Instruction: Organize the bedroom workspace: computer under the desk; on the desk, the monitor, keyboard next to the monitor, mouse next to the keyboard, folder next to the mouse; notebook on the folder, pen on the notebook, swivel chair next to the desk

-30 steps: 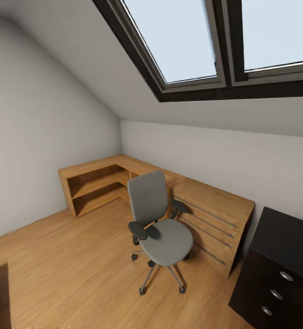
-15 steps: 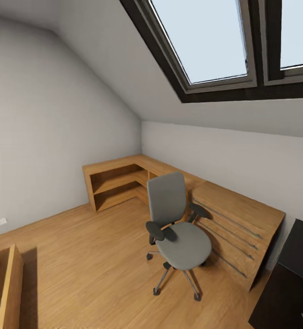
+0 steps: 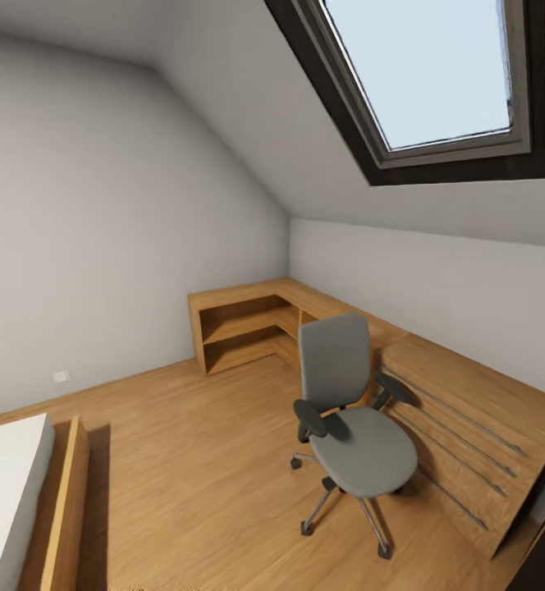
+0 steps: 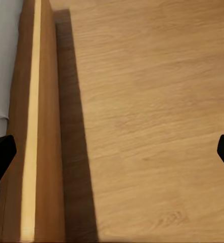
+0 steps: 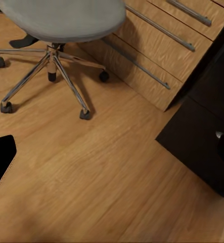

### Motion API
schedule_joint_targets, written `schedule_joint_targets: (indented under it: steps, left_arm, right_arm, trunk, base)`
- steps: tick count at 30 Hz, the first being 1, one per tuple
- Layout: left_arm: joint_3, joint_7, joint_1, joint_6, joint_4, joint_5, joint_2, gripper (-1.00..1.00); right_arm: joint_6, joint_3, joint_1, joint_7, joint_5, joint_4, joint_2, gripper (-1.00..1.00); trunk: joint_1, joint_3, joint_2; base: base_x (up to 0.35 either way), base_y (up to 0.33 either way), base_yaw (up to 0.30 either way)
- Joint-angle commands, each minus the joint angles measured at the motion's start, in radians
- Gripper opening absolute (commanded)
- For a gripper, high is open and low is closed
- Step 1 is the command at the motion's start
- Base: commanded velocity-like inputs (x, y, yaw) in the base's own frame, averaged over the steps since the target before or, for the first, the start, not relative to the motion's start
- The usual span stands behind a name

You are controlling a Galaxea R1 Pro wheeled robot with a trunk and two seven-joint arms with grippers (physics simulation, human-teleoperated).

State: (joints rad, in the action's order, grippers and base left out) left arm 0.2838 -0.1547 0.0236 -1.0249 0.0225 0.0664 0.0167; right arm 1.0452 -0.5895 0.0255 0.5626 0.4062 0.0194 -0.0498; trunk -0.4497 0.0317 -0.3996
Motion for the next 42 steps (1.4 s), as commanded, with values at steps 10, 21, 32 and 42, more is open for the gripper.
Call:
schedule_joint_targets:
  steps: [10, 21, 32, 42]
  left_arm:
    - [0.001, -0.008, 0.001, 0.0, 0.002, 0.007, 0.0, 1.0]
    - [0.001, -0.008, 0.001, 0.0, 0.002, 0.007, 0.0, 1.0]
    - [0.001, -0.008, 0.001, 0.0, 0.002, 0.007, 0.0, 1.0]
    - [0.002, -0.009, 0.001, 0.0, 0.004, 0.007, 0.002, 1.0]
  right_arm:
    - [0.002, -0.012, 0.001, -0.052, -0.001, -0.023, -0.003, 1.0]
    - [-0.1, -0.012, 0.01, -0.159, -0.005, -0.188, 0.0, 1.0]
    - [-0.241, -0.011, 0.067, -0.17, -0.048, -0.336, -0.01, 1.0]
    - [-0.241, -0.003, 0.076, -0.168, -0.049, -0.338, 0.02, 1.0]
  trunk:
    - [0.0, 0.0, 0.0]
    - [0.0, -0.005, 0.0]
    - [0.0, -0.018, 0.0]
    - [0.0, -0.03, 0.0]
  base:
    - [0.0, 0.0, 0.291]
    - [0.0, 0.0, 0.258]
    - [0.0, 0.0, 0.182]
    - [0.0, 0.0, 0.173]
